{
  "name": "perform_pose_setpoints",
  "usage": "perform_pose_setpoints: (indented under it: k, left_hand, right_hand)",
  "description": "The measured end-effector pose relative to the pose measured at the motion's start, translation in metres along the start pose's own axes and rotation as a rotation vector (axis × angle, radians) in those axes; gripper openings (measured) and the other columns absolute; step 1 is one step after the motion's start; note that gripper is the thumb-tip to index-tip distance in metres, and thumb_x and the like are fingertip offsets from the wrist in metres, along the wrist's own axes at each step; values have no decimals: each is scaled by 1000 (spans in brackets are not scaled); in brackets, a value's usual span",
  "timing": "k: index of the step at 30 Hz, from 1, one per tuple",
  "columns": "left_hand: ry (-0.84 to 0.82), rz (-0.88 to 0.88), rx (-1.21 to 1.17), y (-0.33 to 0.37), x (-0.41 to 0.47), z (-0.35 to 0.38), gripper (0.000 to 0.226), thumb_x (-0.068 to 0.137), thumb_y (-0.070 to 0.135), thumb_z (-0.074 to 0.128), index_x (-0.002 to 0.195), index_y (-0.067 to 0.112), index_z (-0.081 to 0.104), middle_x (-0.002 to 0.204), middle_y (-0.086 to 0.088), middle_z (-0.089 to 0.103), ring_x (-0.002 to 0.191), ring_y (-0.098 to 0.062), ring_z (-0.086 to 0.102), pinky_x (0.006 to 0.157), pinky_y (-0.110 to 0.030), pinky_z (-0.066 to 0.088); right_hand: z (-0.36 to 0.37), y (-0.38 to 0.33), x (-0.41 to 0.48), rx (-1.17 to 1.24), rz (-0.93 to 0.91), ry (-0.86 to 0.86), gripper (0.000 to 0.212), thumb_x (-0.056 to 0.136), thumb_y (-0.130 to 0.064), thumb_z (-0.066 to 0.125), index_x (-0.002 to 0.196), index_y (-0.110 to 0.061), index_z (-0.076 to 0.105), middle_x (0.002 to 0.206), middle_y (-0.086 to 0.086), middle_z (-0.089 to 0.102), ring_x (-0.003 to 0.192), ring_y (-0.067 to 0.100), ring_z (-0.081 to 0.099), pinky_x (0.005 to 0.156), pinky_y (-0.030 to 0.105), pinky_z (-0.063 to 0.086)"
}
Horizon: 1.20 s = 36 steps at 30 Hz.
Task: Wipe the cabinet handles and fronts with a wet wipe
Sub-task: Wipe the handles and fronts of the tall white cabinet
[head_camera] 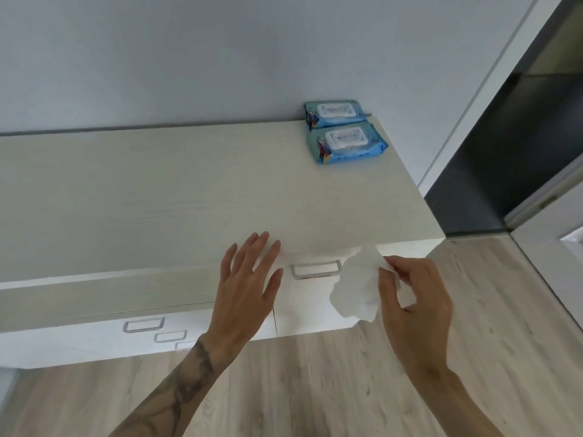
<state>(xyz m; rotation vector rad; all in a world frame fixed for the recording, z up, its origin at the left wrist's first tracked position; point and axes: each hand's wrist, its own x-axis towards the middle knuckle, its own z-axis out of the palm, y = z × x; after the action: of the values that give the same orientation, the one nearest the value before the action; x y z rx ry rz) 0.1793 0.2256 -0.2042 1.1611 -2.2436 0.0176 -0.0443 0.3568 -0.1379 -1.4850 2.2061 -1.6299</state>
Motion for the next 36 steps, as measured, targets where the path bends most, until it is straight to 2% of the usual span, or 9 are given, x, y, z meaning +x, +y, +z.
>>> perform_pose_setpoints:
  k: [3, 7, 10, 14, 18, 24, 30, 33, 36]
  left_hand:
    - [125, 51, 52, -13, -10, 29, 48, 110, 30, 56, 156, 13, 56, 165, -9, 48, 158, -28, 38, 130, -55, 27]
    - [294, 128, 105, -29, -10, 63, 45, 113, 29, 55, 155, 13, 56, 161, -10, 52, 155, -30, 41, 130, -54, 22]
    - [443, 170, 148, -37, -6, 82, 42, 112, 27, 56, 152, 13, 58, 155, -12, 57, 151, -31, 46, 128, -54, 24]
    - [618, 237, 223, -52, 2, 101, 41, 112, 23, 56, 152, 15, 59, 152, -13, 60, 146, -33, 49, 126, -53, 25]
    - [744, 282, 298, -66, 10, 113, 42, 112, 26, 55, 154, 21, 58, 154, -13, 58, 146, -34, 47, 125, -52, 23]
    - [892, 255, 305, -67, 18, 130, 41, 113, 26, 50, 154, 24, 58, 149, -13, 61, 146, -36, 47, 127, -55, 18]
    - [980, 264, 341, -71, 28, 135, 42, 112, 25, 49, 153, 22, 59, 143, -15, 64, 143, -34, 44, 128, -51, 13]
    - [992, 265, 347, -70, 31, 138, 43, 111, 26, 49, 153, 21, 59, 142, -16, 63, 142, -34, 42, 127, -51, 13]
    - [992, 261, 355, -71, 33, 138, 44, 110, 26, 49, 152, 21, 59, 142, -17, 62, 142, -34, 41, 127, -52, 13]
  right_hand:
    - [18, 31, -22, -14, -16, 38, 11, 96, -7, 65, 103, -9, 72, 98, -3, 65, 95, -6, 59, 83, 6, 43]
    - [51, 69, -40, -29, -76, 86, 12, 94, -9, 64, 102, -4, 72, 98, 2, 66, 94, -4, 59, 83, 6, 43]
    - [72, 90, -45, 33, -108, 134, 12, 97, -9, 63, 104, -6, 71, 97, 3, 67, 92, 5, 62, 82, 12, 47]
    - [92, 110, -46, 127, -147, 241, 13, 100, -12, 62, 107, -22, 66, 100, -6, 65, 91, 9, 64, 80, 20, 52]
    - [107, 128, -45, 217, -233, 360, 11, 101, -11, 62, 110, -16, 66, 104, -3, 67, 91, 13, 66, 81, 27, 53]
    - [136, 143, -37, 270, -355, 412, 13, 101, -11, 63, 109, -20, 66, 105, -8, 68, 91, 11, 66, 81, 20, 51]
    - [155, 153, -28, 227, -398, 410, 13, 98, -8, 67, 105, -17, 73, 102, -2, 68, 93, 9, 64, 81, 23, 51]
    - [152, 157, -26, 146, -485, 462, 17, 95, -5, 70, 106, -16, 78, 103, 1, 64, 99, 16, 63, 86, 18, 47]
    - [151, 158, -26, 123, -545, 440, 12, 97, -14, 73, 106, -13, 80, 100, 4, 66, 96, 23, 64, 85, 24, 50]
